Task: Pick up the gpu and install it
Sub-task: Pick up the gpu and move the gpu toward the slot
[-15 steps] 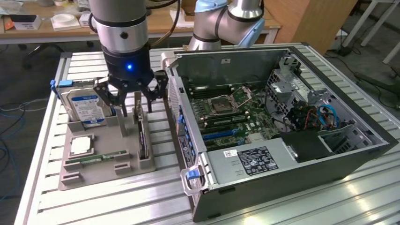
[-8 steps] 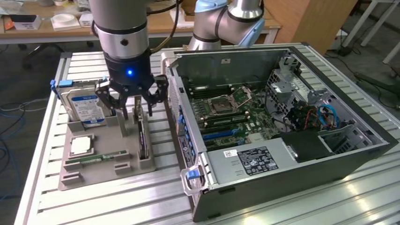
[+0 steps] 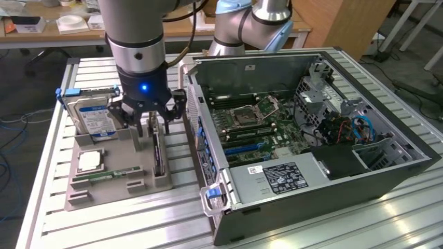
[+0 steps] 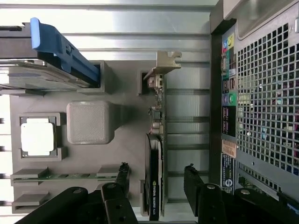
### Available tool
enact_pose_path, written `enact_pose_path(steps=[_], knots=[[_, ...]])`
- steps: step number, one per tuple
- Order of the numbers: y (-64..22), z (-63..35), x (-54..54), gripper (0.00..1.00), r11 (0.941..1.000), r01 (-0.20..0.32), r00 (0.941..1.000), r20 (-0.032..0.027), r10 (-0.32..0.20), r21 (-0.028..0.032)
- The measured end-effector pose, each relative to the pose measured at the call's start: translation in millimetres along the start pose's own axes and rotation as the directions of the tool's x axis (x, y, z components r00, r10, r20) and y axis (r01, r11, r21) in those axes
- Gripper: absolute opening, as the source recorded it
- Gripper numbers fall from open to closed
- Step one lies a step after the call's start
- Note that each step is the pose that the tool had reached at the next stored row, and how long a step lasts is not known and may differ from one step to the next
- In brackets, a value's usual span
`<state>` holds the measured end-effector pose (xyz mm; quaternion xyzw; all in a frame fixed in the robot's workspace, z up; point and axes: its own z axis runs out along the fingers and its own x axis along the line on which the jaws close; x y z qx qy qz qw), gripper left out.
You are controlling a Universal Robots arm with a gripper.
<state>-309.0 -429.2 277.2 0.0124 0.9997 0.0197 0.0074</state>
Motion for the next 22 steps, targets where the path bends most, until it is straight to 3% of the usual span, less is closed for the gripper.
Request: enact_pose_path(steps=[17,22], knots=[[-2.7,18.0,0.2,0.59,0.9999,-0.014,0.9999,0.0007,0.014,0.0001],[-3.1,23.9,0.3,0.59,0.9992,-0.041,0.9992,0.0016,0.041,0.0006]])
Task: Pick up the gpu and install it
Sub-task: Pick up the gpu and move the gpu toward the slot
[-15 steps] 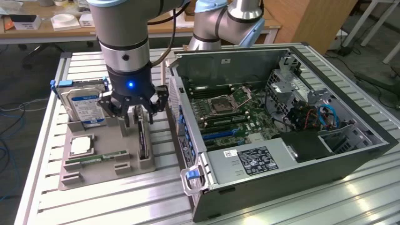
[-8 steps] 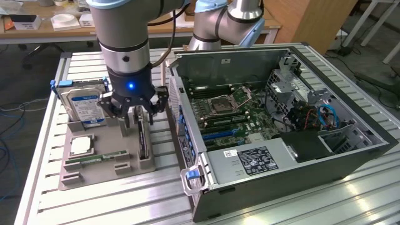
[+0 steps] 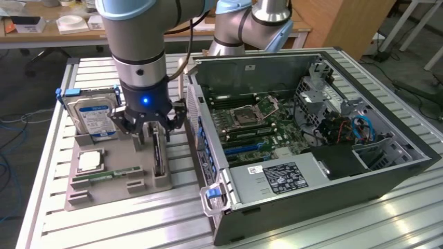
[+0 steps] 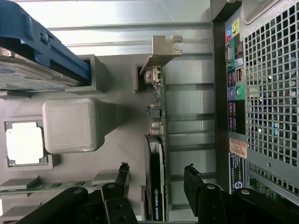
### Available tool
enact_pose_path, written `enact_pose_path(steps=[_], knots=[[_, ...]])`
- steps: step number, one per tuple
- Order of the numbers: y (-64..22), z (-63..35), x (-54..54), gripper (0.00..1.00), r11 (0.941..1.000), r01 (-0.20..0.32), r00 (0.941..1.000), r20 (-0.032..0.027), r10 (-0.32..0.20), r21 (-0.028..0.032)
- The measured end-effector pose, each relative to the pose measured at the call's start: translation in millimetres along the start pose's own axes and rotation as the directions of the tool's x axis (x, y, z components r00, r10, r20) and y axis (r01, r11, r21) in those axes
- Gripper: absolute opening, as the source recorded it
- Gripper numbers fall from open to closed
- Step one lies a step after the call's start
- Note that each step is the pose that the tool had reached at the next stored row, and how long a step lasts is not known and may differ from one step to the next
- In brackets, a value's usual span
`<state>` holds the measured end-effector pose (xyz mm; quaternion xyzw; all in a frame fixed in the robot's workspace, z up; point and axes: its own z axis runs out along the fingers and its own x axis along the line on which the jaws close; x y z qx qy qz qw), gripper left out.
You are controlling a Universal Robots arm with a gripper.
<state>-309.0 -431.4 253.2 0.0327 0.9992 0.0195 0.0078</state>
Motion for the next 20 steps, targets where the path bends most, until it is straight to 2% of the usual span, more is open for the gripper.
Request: enact_pose_path(steps=[9,14,20], knots=[[-0.8,12.8,0.3,0.59,0.9999,-0.017,0.9999,0.0007,0.017,0.0002],[-1.2,19.1,0.3,0.59,0.9991,0.042,0.9991,-0.0017,-0.042,-0.0006],[-1.6,28.8,0.4,0.59,0.9988,0.049,0.9988,-0.0028,-0.049,-0.0008]])
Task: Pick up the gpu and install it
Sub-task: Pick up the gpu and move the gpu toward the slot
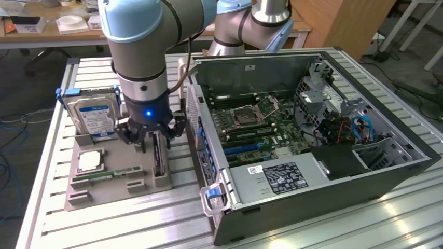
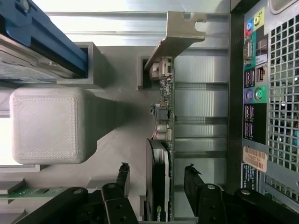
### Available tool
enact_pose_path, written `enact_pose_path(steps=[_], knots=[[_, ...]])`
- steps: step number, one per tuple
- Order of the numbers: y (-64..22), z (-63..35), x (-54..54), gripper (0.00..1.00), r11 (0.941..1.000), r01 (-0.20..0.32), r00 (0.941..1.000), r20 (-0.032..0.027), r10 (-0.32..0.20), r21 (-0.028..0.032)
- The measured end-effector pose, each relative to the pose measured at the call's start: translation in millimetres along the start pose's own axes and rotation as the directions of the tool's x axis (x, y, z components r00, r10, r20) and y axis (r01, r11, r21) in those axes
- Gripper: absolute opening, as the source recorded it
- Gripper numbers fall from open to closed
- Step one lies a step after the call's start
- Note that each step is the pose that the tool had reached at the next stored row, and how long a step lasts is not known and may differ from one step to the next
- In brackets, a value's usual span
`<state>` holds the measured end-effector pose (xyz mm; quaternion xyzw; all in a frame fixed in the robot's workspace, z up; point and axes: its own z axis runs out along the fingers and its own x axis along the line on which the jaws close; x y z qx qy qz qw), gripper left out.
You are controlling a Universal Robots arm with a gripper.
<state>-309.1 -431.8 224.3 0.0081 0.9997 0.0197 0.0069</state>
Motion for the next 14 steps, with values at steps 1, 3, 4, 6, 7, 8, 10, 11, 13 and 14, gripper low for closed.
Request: enact_pose_path(steps=[1,3,4,6,7,8,10,11,13,14], knots=[[0.0,0.2,0.0,0.59,1.0000,0.000,1.0000,-0.0001,0.000,0.0001],[0.0,0.1,0.0,0.59,1.0000,0.000,1.0000,-0.0002,0.000,0.0002],[0.0,0.2,0.0,0.59,1.0000,0.000,1.0000,-0.0002,0.000,0.0002],[0.0,0.3,0.0,0.59,1.0000,0.000,1.0000,-0.0001,0.000,0.0000],[0.0,0.3,0.0,0.59,1.0000,0.000,1.0000,-0.0001,0.000,0.0001],[0.0,0.3,0.0,0.57,1.0000,0.000,1.0000,-0.0001,0.000,0.0001],[0.0,0.3,0.0,0.51,1.0000,0.000,1.0000,-0.0001,0.000,0.0001],[0.0,0.3,0.0,0.51,1.0000,0.000,1.0000,-0.0001,0.000,0.0001],[0.0,0.3,0.0,0.44,1.0000,0.000,1.0000,0.0000,0.000,0.0000],[0.0,0.3,0.0,0.43,1.0000,0.000,1.0000,0.0000,0.000,0.0001]])
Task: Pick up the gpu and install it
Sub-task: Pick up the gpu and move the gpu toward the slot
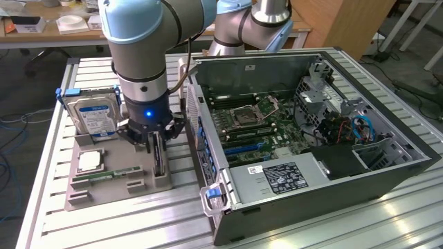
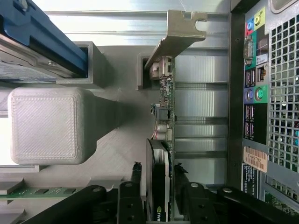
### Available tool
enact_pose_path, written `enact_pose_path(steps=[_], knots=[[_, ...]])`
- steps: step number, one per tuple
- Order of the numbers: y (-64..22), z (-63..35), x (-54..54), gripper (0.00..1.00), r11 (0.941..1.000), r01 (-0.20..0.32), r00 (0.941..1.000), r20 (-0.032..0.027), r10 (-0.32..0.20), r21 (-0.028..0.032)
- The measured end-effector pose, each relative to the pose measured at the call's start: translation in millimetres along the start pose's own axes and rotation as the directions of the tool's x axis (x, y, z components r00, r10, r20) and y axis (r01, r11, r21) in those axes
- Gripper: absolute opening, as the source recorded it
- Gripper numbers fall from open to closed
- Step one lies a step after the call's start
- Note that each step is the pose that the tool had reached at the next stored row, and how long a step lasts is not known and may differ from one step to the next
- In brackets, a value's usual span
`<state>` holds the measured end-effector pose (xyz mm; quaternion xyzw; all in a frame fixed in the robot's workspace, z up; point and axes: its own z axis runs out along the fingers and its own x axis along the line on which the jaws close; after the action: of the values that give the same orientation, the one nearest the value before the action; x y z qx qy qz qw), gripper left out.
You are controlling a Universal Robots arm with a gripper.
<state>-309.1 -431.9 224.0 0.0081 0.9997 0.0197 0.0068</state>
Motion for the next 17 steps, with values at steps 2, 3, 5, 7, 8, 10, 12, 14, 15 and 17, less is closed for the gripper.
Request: enact_pose_path(steps=[2,3,5,7,8,10,12,14,15,17], knots=[[0.0,0.0,0.0,0.35,1.0000,0.000,1.0000,0.0000,0.000,0.0000],[0.0,0.0,0.0,0.35,1.0000,0.000,1.0000,0.0000,0.000,-0.0001],[0.0,0.0,0.0,0.35,1.0000,0.000,1.0000,0.0000,0.000,0.0000],[0.0,0.0,0.0,0.35,1.0000,0.000,1.0000,0.0000,0.000,0.0000],[0.0,0.0,0.0,0.35,1.0000,0.000,1.0000,0.0000,0.000,-0.0001],[0.0,0.0,0.0,0.27,1.0000,0.000,1.0000,-0.0002,0.000,0.0000],[0.0,0.0,0.0,0.27,1.0000,0.000,1.0000,-0.0001,0.000,0.0000],[0.0,0.0,0.0,0.27,1.0000,0.000,1.0000,-0.0001,0.000,0.0000],[0.0,0.0,0.0,0.27,1.0000,0.000,1.0000,0.0000,0.000,0.0000],[0.0,0.0,0.0,0.27,1.0000,0.000,1.0000,0.0000,0.000,0.0000]])
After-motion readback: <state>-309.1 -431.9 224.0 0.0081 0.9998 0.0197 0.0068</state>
